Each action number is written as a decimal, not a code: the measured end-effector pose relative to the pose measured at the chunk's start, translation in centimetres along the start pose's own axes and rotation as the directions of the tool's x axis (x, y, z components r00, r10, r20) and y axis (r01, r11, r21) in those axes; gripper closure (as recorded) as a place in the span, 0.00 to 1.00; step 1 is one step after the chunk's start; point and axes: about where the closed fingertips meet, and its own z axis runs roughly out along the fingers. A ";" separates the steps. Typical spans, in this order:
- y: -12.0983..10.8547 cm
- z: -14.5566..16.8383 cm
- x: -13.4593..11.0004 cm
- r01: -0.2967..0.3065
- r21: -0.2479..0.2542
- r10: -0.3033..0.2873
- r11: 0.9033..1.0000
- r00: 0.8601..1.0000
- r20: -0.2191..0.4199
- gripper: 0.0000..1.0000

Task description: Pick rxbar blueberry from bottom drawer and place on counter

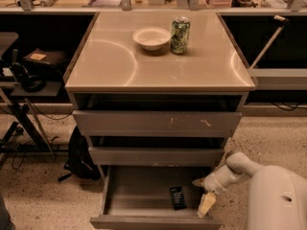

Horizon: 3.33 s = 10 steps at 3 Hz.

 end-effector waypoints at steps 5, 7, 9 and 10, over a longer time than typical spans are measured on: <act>0.1 0.3 -3.4 -0.153 0.189 0.077 0.970 0.931 0.357 0.00; 0.2 2.3 -5.1 -0.237 0.318 0.086 0.918 0.901 0.426 0.00; -1.4 2.4 -5.7 -0.292 0.392 0.102 0.873 0.893 0.439 0.00; -0.3 2.6 -6.2 -0.359 0.427 0.163 0.830 0.888 0.431 0.00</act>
Offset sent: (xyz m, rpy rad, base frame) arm 0.0202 0.0095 -0.0062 0.0577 -0.1082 -0.4085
